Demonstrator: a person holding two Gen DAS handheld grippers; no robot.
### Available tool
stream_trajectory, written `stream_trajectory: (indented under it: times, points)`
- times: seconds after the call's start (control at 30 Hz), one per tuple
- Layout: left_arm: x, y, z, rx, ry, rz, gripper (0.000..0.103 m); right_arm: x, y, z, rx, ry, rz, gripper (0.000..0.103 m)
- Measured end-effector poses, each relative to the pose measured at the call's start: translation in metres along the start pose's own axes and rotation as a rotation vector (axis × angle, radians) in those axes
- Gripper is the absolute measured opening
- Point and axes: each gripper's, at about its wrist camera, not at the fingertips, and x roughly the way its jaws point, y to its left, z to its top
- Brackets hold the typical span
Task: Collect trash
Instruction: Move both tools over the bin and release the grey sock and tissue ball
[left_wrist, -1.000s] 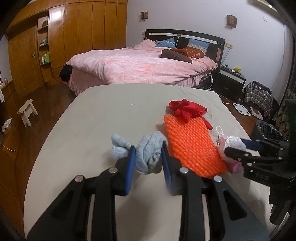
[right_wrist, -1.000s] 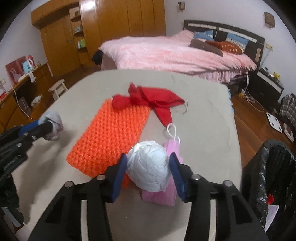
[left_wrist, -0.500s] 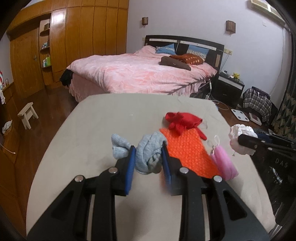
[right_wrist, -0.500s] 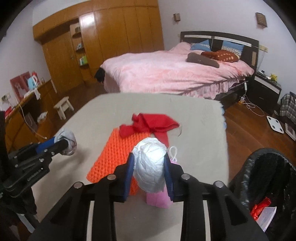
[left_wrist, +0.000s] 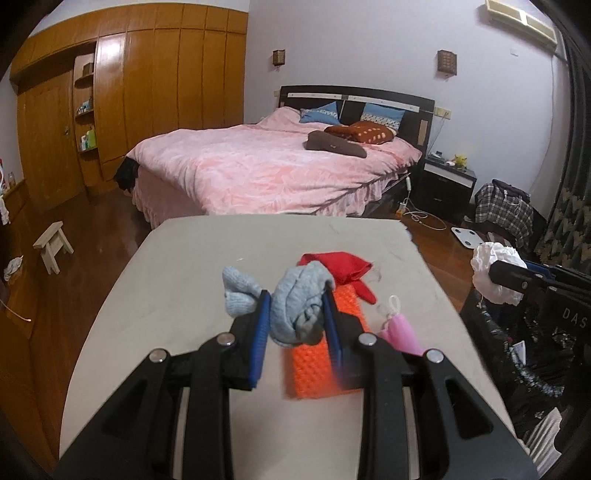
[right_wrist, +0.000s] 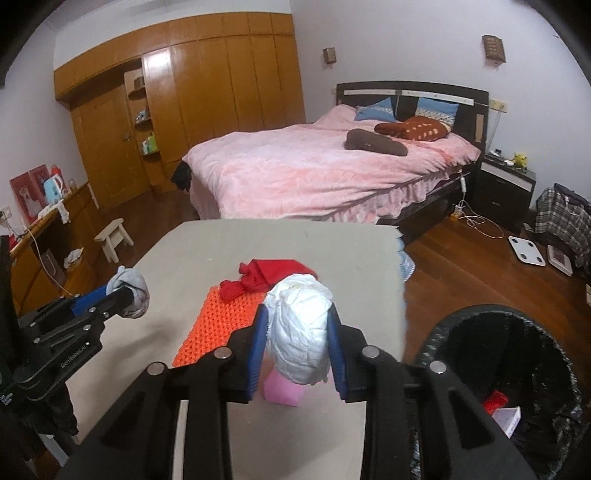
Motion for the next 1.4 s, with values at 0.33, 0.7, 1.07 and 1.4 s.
stream_trajectory:
  times: [0.33,0.7,1.07,1.4]
  points:
    - [-0.014,-0.045,0.007,0.047,-0.033,-0.068,0.027,-0.043,-0.033,0.0,0.026,-0.06,-0.08,0.031]
    - [-0.025,-0.115,0.001,0.13,-0.049,-0.191,0.027,-0.08,-0.082,-0.015,0.09,-0.092,-0.189,0.031]
    - [-0.028,-0.173,0.0,0.194,-0.057,-0.285,0.027,-0.109,-0.132,-0.039,0.172,-0.095,-0.292,0.031]
    - [-0.025,-0.218,0.001,0.242,-0.061,-0.36,0.027,-0.129,-0.166,-0.052,0.212,-0.101,-0.365,0.031]
